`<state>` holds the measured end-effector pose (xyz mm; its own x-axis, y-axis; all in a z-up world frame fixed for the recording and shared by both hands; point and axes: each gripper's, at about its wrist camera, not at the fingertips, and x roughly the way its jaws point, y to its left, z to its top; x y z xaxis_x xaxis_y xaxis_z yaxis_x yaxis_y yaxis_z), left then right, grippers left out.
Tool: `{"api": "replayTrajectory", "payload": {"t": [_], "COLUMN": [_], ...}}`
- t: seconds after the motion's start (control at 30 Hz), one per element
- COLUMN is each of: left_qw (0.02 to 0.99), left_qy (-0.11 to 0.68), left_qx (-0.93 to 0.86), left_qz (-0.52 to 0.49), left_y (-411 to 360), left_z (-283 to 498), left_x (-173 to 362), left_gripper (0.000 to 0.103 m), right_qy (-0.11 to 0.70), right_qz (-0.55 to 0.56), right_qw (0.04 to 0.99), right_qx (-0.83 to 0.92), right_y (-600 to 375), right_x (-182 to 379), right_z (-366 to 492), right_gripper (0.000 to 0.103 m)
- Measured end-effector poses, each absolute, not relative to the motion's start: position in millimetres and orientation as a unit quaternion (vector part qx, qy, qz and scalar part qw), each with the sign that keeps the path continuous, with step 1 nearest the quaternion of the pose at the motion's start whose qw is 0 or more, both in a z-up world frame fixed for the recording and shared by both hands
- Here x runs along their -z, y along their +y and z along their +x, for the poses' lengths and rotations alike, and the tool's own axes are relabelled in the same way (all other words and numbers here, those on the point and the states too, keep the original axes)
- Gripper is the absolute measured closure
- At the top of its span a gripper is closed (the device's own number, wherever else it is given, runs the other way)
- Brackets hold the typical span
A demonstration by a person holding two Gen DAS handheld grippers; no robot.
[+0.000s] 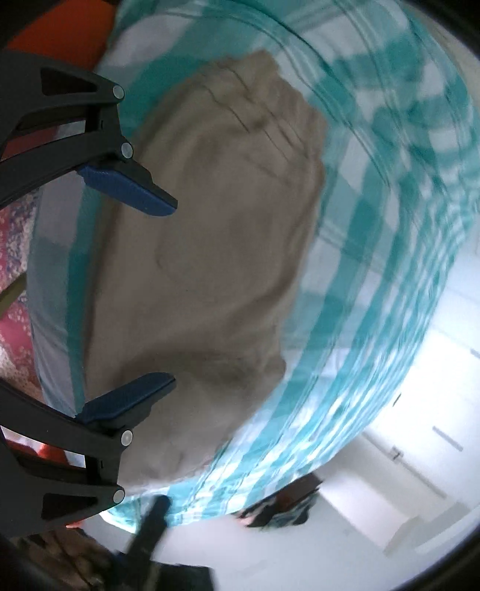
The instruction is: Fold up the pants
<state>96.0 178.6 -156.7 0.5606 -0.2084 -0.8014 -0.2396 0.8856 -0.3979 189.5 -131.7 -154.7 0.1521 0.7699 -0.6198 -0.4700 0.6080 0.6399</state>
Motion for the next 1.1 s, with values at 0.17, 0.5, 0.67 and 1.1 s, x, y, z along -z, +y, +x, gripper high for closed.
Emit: {"api": "replayTrajectory", "payload": {"t": [0.17,0.5,0.67,1.1], "left_qw": [0.846,0.824,0.801,0.8], "left_qy": [0.467,0.508,0.518,0.562], "left_qx": [0.023,0.119,0.137,0.15], "left_qz": [-0.258,-0.222,-0.268,-0.145], "left_y": [173,93,115,72], "left_z": [99,152,148,146], "left_x": [162,170,174,191], "left_gripper": [0.016,0.031,0.031,0.058], "right_qy": [0.469,0.476,0.481,0.456], "right_qz": [0.13,0.117,0.111,0.142], "right_qw": [0.798,0.834,0.832,0.836], "right_qx": [-0.355,-0.255,-0.253,-0.268], "right_y": [-195,-277,-283,-300], "right_x": [167,176,201,210], "right_z": [180,202,167,152], "right_gripper": [0.066,0.069,0.069,0.069]}}
